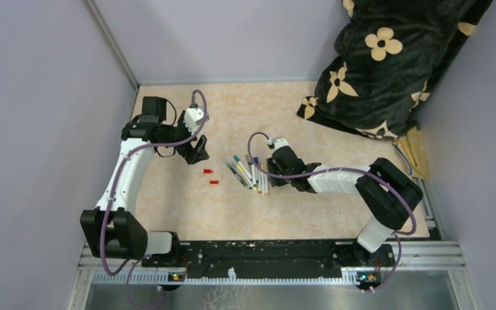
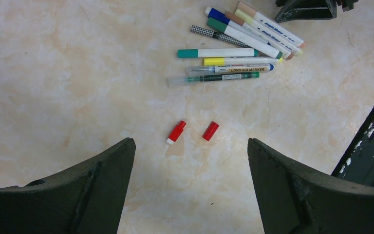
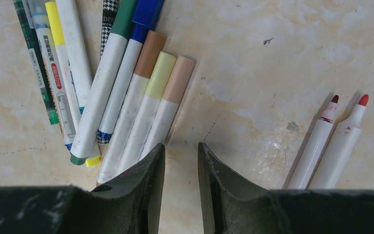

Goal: Open the pen caps

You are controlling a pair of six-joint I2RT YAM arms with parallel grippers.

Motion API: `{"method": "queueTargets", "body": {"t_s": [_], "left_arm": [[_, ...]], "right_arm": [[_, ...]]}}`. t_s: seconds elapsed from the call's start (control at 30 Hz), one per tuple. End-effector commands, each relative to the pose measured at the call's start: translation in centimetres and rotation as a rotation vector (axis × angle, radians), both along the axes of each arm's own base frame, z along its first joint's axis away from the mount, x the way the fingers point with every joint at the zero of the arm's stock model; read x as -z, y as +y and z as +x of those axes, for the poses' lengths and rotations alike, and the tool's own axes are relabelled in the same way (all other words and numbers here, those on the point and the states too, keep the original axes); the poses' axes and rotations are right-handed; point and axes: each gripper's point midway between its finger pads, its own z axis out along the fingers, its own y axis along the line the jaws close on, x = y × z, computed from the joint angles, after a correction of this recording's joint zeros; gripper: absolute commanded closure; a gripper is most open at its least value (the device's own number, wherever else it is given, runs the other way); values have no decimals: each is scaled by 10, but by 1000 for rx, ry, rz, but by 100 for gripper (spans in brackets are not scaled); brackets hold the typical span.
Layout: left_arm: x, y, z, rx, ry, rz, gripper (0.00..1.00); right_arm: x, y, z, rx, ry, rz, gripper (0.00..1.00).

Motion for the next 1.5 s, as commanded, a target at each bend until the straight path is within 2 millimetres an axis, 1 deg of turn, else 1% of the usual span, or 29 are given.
{"method": "queueTargets", "body": {"t_s": [0.0,0.13,0.27,0.47,0.6,0.67,0.83,0.93,1.0,1.17,1.47], "left_arm": [[3,0,-6,15,13,-7,9],[7,2,-7,15,17,5,9],[10,2,-7,17,19,11,9],[12,2,-8,19,25,9,9],[14,3,-8,22,24,14,9],[15,3,-9,22,26,14,9],[15,3,-10,24,23,17,9],[17,3,-10,24,26,19,9],[17,3,-11,24,27,18,9],[17,4,-12,25,21,22,9],[16,5,-12,25,10,31,9]], "right_arm": [[-14,16,4,-4,-17,56,69],[-24,11,8,43,-39,68,69],[-34,17,7,43,-50,97,69],[-33,25,5,38,-41,112,69],[-31,23,4,46,-37,113,69],[-34,22,5,54,-45,115,69],[-53,22,9,73,-77,144,70],[-59,25,8,72,-78,166,70],[-57,27,7,69,-71,166,70],[-41,27,4,69,-43,141,70],[-22,31,2,62,-16,89,70]]}}
